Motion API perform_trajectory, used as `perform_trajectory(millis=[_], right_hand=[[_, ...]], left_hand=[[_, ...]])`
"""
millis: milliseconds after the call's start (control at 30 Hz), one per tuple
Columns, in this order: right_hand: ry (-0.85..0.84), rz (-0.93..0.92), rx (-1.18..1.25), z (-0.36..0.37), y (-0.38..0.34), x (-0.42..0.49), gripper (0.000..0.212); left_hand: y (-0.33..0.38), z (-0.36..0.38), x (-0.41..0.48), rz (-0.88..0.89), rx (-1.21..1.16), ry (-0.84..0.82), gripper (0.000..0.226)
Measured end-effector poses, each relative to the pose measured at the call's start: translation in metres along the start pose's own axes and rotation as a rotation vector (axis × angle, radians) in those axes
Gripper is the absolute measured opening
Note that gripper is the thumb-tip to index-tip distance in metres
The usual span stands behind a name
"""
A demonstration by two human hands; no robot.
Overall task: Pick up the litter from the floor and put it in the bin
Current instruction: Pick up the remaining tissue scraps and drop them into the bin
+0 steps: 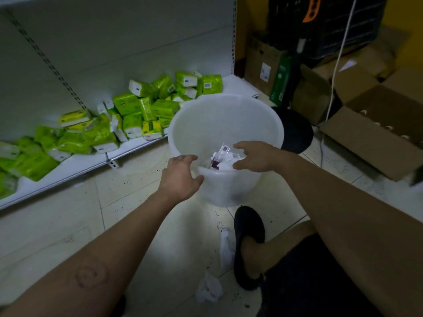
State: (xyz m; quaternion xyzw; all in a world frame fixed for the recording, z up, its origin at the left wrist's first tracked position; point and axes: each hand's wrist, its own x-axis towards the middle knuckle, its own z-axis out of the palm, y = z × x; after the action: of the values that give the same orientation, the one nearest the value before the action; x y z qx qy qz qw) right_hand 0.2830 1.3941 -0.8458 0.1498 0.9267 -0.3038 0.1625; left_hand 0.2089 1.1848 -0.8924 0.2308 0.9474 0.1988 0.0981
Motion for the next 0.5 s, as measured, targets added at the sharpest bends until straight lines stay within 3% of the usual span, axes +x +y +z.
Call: perform_trajectory(millis=[67, 167, 367, 500], right_hand=[[-0.029, -0.024, -0.069, 0.007, -0.008, -0.011, 0.055], [-0.057, 0.038, -0.128, 0.02, -0.02, -0.026, 0.065], [-0.213, 0.091, -0.204, 0.068, -0.037, -0.043, 0.059], [-0.312, 0.213, 0.007, 0.117, -0.042, -0.032, 0.043]], left_hand=[[-0.01, 0.003, -0.017, 0.001, 0.014, -0.003, 0.061], [-0.021, 0.011, -0.045, -0.012, 0.001, -0.051, 0.057], [-0.047, 0.053, -0.099, -0.071, -0.042, -0.311, 0.055], [-0.08, 0.092, -0.125, -0.226, -0.126, -0.475, 0.055]])
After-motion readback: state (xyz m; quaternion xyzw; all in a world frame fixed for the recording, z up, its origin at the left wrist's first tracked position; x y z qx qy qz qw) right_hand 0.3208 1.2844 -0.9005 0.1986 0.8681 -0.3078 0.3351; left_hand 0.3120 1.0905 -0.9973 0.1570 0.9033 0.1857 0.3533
